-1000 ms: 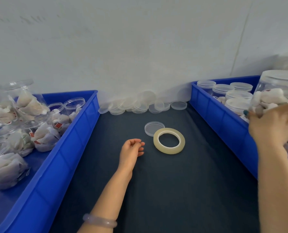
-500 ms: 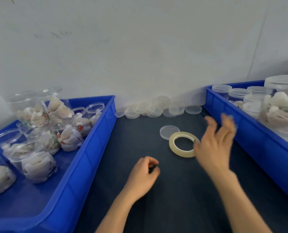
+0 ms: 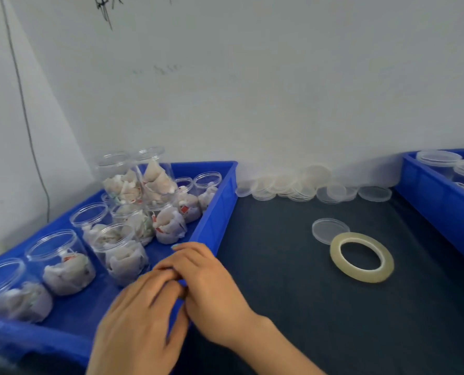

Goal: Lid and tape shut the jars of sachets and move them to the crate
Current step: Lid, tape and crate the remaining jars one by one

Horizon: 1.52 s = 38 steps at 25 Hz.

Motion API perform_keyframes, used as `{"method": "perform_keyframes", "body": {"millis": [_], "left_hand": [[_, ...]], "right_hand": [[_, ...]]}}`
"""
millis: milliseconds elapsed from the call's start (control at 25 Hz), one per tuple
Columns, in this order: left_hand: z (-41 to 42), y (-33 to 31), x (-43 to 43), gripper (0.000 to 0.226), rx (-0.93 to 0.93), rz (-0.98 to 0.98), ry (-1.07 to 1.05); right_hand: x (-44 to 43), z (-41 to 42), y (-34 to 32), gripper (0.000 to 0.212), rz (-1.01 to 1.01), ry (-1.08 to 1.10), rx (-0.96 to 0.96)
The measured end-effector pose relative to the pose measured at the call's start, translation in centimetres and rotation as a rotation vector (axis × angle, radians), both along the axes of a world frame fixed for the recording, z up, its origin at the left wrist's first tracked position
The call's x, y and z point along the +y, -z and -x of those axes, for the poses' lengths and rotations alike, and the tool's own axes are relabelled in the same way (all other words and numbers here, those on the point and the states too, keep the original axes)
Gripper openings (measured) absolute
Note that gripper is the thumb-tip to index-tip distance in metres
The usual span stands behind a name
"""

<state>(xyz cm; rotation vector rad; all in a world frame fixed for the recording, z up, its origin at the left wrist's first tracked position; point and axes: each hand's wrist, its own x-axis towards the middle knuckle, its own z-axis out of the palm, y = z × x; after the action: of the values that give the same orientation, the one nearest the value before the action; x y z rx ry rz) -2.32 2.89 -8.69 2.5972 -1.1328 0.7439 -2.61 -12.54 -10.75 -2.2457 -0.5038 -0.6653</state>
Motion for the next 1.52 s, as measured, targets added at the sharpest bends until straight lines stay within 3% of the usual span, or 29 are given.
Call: {"method": "perform_keyframes", "body": {"millis": [120,200,280,360,440,640,720,880,1000,1080,1200,1400,1520], "left_hand": [[-1.9,-0.8,3.8,0.009,0.018,0.159,-0.071],[-4.4,-1.2,5.4,0.027,0.079,0.182,-0.270],[-7.3,-1.6,6.0,0.047,0.102,0.061,-0.412],[-9.9,-1.9,5.6,0.066,0.164,-0.086,-0.464],[-11.7,-2.5,4.7,0.067,0.284,-0.162,-0.469],[-12.3,-2.9,3.9,0.044,0.288,-0.282,-0.473],[-12.1,-3.1,3.8,0.035,0.253,-0.275,-0.459],[-10.0,-3.6,2.1,0.025,0.167,-0.180,-0.429],[-7.5,-4.1,0.6,0.026,0.005,-0.009,-0.325],[-6.0,-4.5,-0.4,0.030,-0.166,0.068,-0.266],[-4.3,-5.0,-1.9,0.037,-0.307,0.110,-0.244],[-3.0,-5.4,-3.9,0.025,-0.289,0.238,-0.098],[-1.2,-5.7,-6.1,0.026,-0.366,0.340,-0.057]], "right_hand": [[2.7,-1.7,-0.6,0.042,0.066,-0.078,0.050],[3.6,-2.9,-0.7,0.039,0.186,-0.036,0.110],[4.1,-4.3,-1.3,0.036,0.353,0.055,0.219],[4.1,-5.6,-2.2,0.041,0.426,0.116,0.283],[3.8,-6.6,-2.6,0.051,0.429,0.134,0.293],[1.7,-6.5,-1.1,0.039,0.078,0.156,0.175],[1.1,-6.2,-0.8,0.043,0.105,0.148,0.166],[1.7,-6.3,-1.4,0.077,0.140,0.088,0.175],[2.1,-6.1,-1.5,0.110,-0.004,0.047,0.152],[2.1,-5.9,-1.5,0.117,-0.150,0.052,0.100],[2.2,-6.0,-1.6,0.114,-0.285,0.074,0.071],[1.7,-4.8,-2.5,0.090,-0.514,0.050,-0.003],[0.2,-2.3,-3.0,0.081,-0.578,0.182,-0.023]]}}
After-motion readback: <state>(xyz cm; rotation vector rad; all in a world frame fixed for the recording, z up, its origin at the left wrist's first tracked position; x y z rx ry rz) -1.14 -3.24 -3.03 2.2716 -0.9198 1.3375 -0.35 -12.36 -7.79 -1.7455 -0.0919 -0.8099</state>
